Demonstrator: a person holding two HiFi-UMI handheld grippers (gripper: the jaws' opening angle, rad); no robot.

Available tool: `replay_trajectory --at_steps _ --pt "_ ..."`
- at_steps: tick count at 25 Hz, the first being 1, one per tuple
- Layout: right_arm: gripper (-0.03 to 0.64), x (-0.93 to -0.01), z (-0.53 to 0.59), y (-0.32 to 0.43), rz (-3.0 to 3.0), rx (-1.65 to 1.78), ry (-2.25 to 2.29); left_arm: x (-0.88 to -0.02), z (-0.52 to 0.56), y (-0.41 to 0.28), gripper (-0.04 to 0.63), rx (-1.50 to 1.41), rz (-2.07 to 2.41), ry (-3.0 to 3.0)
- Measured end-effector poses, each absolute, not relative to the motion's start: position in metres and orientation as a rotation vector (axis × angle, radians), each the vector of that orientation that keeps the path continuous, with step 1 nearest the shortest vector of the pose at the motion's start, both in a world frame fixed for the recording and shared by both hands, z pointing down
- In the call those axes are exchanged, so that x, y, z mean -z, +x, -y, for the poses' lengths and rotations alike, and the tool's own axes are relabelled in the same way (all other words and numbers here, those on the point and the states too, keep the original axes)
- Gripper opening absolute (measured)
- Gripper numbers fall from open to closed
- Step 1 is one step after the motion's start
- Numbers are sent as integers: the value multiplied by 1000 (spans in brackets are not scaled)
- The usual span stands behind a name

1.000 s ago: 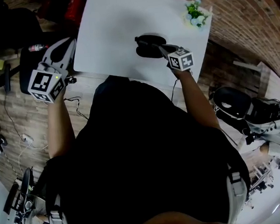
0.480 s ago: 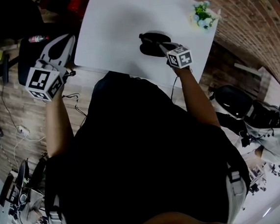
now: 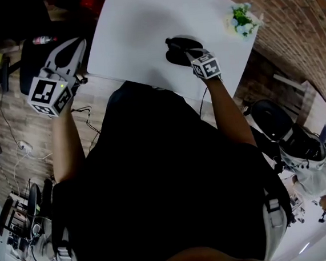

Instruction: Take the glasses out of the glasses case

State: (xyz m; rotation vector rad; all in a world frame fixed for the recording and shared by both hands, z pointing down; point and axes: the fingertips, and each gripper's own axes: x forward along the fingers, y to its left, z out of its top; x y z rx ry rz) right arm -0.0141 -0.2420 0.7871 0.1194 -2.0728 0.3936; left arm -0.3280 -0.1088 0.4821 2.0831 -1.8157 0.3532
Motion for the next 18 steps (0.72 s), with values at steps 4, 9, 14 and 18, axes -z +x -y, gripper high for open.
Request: replay_trajectory --at_steps 4,9,14,18 --pt "15 -797 244 -18 2065 -388 102 -488 111 -333 11 -348 1816 2066" --pt "35 -799 248 -27 2043 -338 94 -495 112 -340 11 -348 1803 2053" --pt "46 -804 244 -27 2013 -269 58 -499 110 -342 11 -346 1801 2041" --pt "54 -807 246 -29 1995 -236 40 -504 111 -346 11 -343 1797 2028"
